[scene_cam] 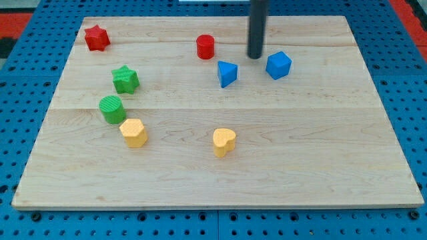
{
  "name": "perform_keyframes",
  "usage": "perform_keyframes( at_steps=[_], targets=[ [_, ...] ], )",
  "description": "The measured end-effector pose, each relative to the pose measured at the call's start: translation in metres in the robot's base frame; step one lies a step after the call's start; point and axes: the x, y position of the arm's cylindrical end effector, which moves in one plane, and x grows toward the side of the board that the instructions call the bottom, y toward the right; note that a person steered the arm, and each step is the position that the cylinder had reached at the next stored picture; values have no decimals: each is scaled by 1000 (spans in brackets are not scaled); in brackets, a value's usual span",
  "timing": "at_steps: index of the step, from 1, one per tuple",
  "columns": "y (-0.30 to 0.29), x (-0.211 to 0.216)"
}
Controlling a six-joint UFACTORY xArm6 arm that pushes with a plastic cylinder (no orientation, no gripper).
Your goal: Slide blue cube to the bottom right of the board
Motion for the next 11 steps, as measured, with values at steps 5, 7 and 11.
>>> perform_keyframes(
  at_steps=[5, 7, 11],
  targets=[
    [2, 132],
    [42, 116],
    [10, 169]
  ],
)
